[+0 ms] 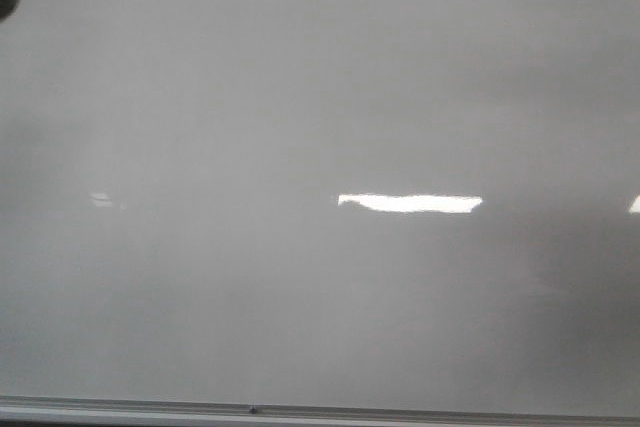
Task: Write number 4 on whiteboard
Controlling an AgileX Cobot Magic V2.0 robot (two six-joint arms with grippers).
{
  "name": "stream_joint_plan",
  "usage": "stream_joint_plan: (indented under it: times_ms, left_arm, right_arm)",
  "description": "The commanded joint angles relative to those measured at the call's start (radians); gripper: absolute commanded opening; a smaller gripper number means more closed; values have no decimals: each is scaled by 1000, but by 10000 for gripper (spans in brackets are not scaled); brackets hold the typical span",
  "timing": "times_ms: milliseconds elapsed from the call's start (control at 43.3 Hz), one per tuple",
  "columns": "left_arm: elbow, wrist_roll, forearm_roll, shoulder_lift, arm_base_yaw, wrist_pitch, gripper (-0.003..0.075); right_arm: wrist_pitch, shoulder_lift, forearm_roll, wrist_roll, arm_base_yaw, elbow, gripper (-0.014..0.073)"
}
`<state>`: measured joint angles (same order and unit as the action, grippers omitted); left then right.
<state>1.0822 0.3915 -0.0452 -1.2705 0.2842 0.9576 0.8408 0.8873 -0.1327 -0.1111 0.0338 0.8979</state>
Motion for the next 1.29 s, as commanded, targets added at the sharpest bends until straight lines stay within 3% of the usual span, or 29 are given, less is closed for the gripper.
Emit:
stream_joint_plan:
  times_ms: [0, 277, 740, 1086, 1271]
  left_arm:
    - [63, 101, -55, 30, 66, 52, -20]
    - [95, 247, -56, -21, 294, 110, -20]
    - [144, 279, 2, -96, 544, 102, -20]
    - [144, 279, 0, -96, 569, 72, -20]
    - [144, 279, -1, -96, 569, 63, -20]
  right_arm:
    - [10, 14, -35, -85, 23, 66, 544]
    - [93, 98, -136, -378, 156, 128, 454]
    - [127, 248, -354, -821, 474, 223, 455]
    - [19, 345, -398, -914, 632, 248, 455]
    - [-42, 348, -400, -914, 661, 248, 455]
